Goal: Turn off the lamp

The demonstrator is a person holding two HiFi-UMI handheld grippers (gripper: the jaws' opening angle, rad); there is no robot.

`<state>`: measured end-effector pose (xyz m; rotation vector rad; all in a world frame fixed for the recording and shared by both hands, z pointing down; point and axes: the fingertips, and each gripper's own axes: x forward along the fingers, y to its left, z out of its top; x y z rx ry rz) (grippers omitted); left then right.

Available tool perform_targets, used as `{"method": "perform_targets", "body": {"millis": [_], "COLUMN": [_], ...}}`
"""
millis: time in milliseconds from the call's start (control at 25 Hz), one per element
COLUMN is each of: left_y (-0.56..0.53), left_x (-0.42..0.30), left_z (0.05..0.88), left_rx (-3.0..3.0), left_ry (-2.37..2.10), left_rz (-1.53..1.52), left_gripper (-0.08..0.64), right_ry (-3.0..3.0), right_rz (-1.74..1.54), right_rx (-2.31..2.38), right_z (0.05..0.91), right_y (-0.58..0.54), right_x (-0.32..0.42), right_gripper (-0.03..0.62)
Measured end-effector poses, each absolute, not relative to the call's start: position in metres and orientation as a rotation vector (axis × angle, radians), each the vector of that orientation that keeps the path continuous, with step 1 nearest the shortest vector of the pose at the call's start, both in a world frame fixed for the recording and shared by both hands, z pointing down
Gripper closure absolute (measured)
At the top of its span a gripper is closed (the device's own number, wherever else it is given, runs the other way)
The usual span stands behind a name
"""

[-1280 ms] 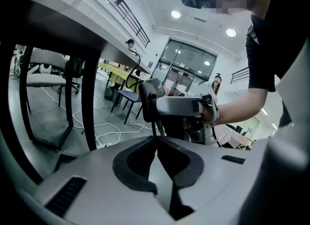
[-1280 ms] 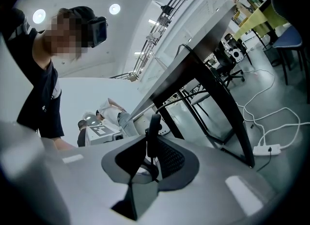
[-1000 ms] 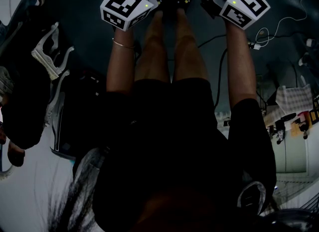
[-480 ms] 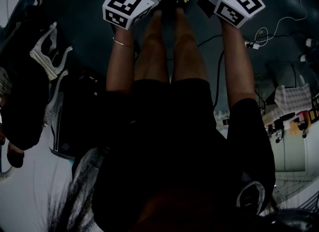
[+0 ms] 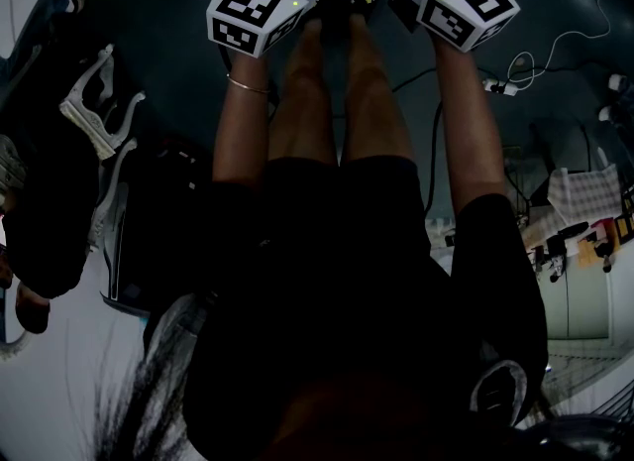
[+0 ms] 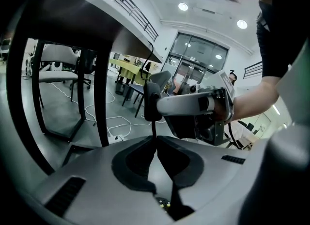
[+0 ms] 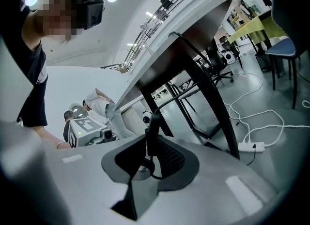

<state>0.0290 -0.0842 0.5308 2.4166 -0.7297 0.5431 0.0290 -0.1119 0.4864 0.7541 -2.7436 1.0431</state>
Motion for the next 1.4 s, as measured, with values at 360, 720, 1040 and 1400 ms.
{"method": "perform_targets", "body": {"millis": [360,720,1040,1400], "left_y": [-0.080,-0.086,-0.086,-0.084], "left_x": [0.030,0.025,0.025,0.027], "left_z": [0.533,0.525,0.529,0.528], "left_rx": [2.418,2.433,2.435,2.435], "left_ry": [-0.729,-0.764,-0.763,-0.757], "left_rz": [0.580,0.529,0.530,0.527], "left_gripper": [0.541,0.541,0.541,0.541], "right_ry": [-2.710,-2.663,-2.649,-2.607], "right_rz": [1.052,0.981,1.010,0.995], "right_rx": [0.823,0.817,0.840,0.844], "right_z": [0.492,0.503,0.511,0.527], "right_y": [-0.111,-0.105,-0.106,-0.101], "right_x": [0.033,0.040,0.037,0.039], "right_gripper": [0.526,0.525,0.522,0.518]}}
